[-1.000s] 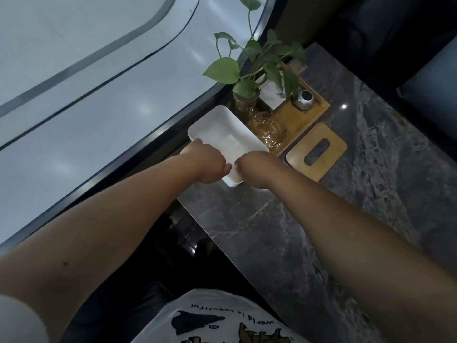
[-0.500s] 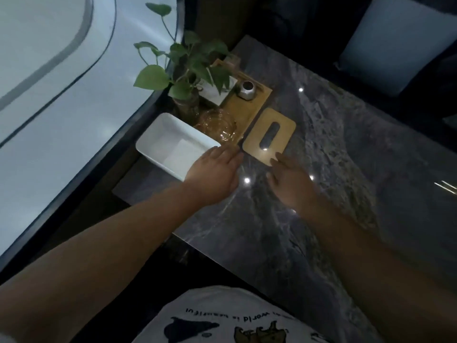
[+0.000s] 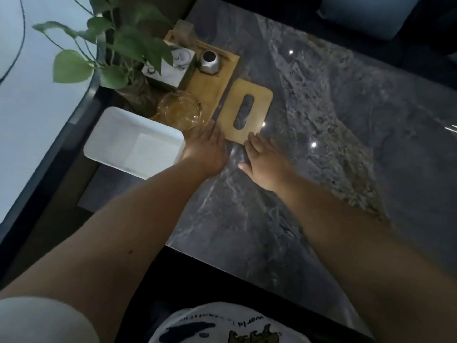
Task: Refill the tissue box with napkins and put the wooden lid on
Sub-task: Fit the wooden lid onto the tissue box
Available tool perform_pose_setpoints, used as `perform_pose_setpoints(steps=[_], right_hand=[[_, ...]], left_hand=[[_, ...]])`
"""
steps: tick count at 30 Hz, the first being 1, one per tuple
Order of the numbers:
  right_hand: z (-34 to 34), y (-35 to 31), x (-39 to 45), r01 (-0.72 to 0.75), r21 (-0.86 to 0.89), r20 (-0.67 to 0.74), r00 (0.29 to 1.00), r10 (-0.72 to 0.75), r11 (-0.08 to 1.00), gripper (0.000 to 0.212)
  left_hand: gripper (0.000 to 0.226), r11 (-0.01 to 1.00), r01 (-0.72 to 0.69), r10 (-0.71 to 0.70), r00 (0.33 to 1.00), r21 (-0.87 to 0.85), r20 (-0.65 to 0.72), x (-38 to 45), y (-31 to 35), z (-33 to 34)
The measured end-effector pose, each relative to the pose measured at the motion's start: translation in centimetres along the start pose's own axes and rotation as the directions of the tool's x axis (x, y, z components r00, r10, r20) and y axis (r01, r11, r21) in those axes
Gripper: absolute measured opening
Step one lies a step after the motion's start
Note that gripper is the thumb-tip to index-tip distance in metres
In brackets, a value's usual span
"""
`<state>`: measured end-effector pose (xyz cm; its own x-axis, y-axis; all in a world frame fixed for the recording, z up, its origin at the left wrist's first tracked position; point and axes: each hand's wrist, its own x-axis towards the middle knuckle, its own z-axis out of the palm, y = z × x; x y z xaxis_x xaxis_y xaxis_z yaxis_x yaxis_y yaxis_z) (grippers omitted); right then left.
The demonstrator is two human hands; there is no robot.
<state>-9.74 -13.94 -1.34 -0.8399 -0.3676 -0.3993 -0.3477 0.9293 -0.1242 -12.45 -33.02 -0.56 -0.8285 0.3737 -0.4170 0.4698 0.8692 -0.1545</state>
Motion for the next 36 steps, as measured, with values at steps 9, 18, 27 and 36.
perform_pose_setpoints(steps=[9,18,27,36], right_hand=[[1.7,2.9,-5.7,0.082,-0.031,0.023,0.996,-0.081,0.996,0.072],[5.4,5.4,-14.8,0.128,-0.041,-0.014,0.992,-0.129,0.991,0.066],[4.5,5.8,-16.2,0.110,0.179,-0.057,0.993,-0.101,0.978,0.065],[1.6,3.6,-14.1,-0.271,0.786,0.007,0.902,0.432,0.555,0.019]], left_hand=[[0.082,0.989,-0.033,0.032,0.999,-0.147,-0.009,-4.7,5.1,3.0],[0.081,0.952,-0.019,0.030,0.999,-0.306,0.031,-10.3,13.7,3.9],[0.077,0.909,0.055,-0.041,0.998,-0.412,0.044,-11.3,16.2,1.8],[0.039,0.517,0.288,-0.340,0.933,-0.806,0.116,-8.1,13.9,-1.7]])
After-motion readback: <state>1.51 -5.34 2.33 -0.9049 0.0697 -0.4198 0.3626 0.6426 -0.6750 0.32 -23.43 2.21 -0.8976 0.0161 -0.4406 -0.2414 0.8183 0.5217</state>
